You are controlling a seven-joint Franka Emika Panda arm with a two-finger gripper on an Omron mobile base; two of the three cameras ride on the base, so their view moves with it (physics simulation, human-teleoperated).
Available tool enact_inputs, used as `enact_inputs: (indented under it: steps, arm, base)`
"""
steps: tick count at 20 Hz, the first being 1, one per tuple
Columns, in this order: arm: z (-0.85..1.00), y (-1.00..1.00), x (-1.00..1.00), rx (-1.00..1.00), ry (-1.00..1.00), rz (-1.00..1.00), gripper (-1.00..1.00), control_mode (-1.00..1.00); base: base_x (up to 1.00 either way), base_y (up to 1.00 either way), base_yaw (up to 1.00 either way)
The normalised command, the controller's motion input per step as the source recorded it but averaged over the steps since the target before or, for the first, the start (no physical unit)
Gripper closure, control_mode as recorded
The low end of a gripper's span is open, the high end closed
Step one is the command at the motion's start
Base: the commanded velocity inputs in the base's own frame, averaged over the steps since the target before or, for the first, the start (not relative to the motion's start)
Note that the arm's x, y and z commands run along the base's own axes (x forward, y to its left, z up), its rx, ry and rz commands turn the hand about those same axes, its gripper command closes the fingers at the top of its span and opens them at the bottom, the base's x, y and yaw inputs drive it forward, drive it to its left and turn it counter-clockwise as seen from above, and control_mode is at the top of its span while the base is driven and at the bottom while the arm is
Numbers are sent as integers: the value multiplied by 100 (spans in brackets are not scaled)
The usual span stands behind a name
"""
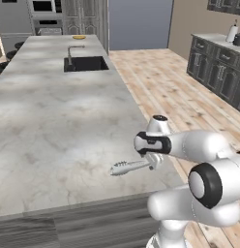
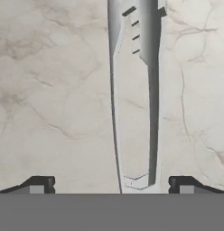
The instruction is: Pick up the tongs from the counter and place them near the plate next to the oven.
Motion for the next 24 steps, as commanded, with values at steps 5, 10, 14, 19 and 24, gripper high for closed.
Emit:
enact_inputs:
  steps: [5,10,14,19,24]
  arm:
    - [-21,0,25,1,2,4,-100,-100]
    - [-21,0,26,0,5,0,-100,-100]
    - [-25,2,17,0,8,0,-100,-100]
    - [-36,7,2,0,4,0,100,-100]
    - [-25,8,-6,0,0,0,100,-100]
  base:
    - [0,0,0]
    - [0,0,0]
    - [0,0,0]
    - [0,0,0]
    - [0,0,0]
